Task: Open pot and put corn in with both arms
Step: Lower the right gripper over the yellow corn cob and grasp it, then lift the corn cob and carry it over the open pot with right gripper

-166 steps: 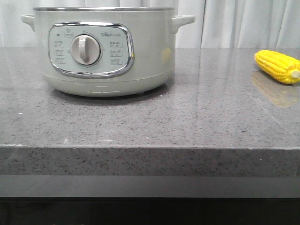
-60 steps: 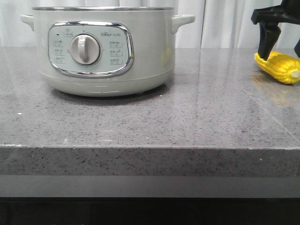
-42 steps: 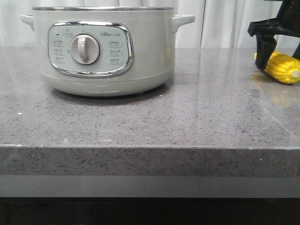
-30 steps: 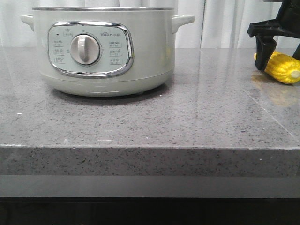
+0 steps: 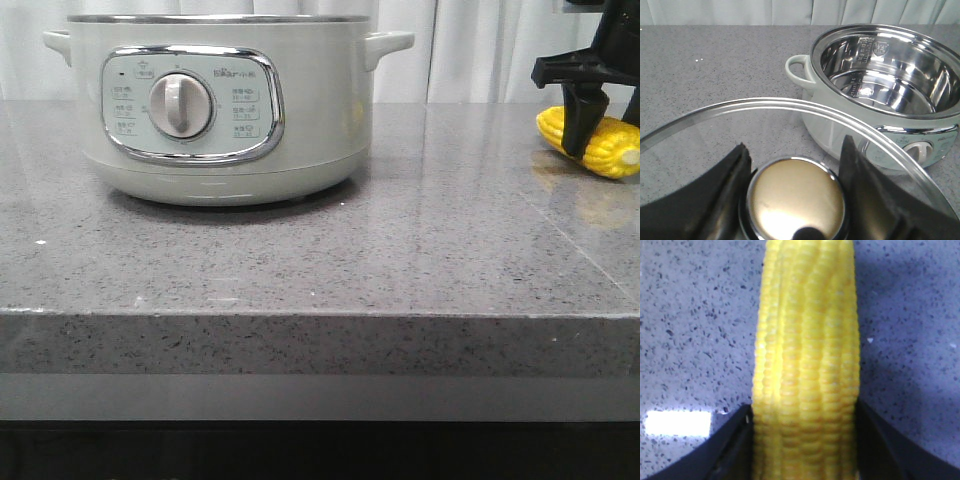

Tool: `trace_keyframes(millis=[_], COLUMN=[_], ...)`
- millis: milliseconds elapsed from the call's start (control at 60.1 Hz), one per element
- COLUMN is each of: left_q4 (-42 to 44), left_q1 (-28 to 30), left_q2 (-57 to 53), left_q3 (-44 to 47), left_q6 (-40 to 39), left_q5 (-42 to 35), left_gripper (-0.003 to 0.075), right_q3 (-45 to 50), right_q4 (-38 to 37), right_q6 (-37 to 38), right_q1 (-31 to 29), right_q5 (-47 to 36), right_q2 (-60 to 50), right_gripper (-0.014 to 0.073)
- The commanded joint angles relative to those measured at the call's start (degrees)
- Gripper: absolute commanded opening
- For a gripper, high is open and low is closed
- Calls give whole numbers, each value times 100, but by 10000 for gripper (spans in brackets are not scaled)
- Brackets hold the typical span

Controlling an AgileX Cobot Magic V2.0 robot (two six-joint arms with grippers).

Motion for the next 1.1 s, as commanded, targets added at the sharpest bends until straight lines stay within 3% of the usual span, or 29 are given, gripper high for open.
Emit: trace_keyframes(millis=[0,316,533,849,1082], left_q4=[-50,-50,-50,-50,-50], left_q1=[8,8,8,8,8], left_q2=[-9,-9,-9,-9,-9], left_q3=[-216,-216,-216,-216,-216], left_q6=[0,0,0,0,0], left_q5=[-887,-956,-1060,-1137,-1149], left_gripper=[263,263,263,263,263], right_q3=[-288,-375,-375,-375,-375], right_q4=[-92,-82,229,1959,2229], right_q6=[-21,-27,-199,-1285,-1741], right_q1=[-1,382,983,1932,2820], right_q5=[37,237,122,-986,-2134], right_q2=[-435,-1552,-2391,-2737,-2377], right_gripper=[297,297,297,297,297])
